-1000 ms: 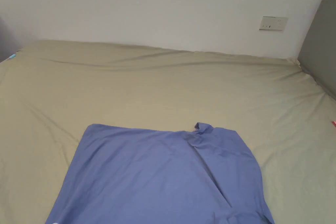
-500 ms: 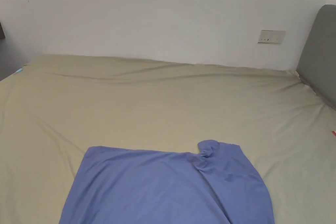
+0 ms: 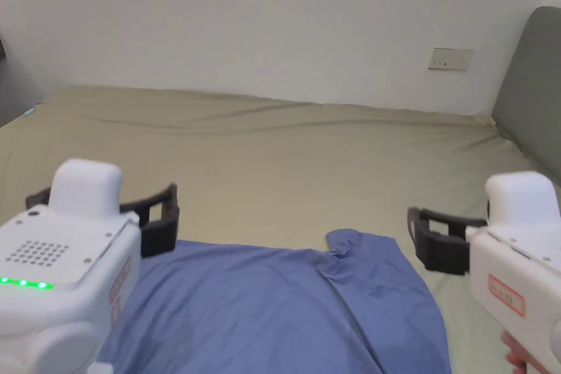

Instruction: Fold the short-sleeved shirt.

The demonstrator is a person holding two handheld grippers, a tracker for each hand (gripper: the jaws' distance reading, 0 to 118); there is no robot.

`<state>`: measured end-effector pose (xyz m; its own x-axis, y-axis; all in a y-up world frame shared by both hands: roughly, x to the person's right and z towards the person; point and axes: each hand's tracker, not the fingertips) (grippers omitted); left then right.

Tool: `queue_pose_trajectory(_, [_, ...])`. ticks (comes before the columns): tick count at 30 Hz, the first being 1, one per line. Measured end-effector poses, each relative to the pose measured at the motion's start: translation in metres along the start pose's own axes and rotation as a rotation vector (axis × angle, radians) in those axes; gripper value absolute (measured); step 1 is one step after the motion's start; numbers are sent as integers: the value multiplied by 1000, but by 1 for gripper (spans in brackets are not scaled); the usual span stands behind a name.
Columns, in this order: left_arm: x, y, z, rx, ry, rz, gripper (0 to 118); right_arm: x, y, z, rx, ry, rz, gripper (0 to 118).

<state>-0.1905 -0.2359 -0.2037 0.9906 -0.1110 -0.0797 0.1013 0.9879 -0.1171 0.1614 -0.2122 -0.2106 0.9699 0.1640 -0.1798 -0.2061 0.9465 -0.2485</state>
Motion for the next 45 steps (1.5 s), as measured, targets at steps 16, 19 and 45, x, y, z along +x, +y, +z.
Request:
queue_pose_trajectory(16, [47,0,-47,24,-23,-53,0,-52,-5,-50,101,-21,84,2])
queue_pose_trajectory(19, [37,-40,-87,-125,-41,-35,0,-43,-21,-75,53,-24,73,2])
queue_pose_trajectory(45, [-50,-276,-401,-776,-2,-12,79,40,-121,-192,-352,-127,51,2])
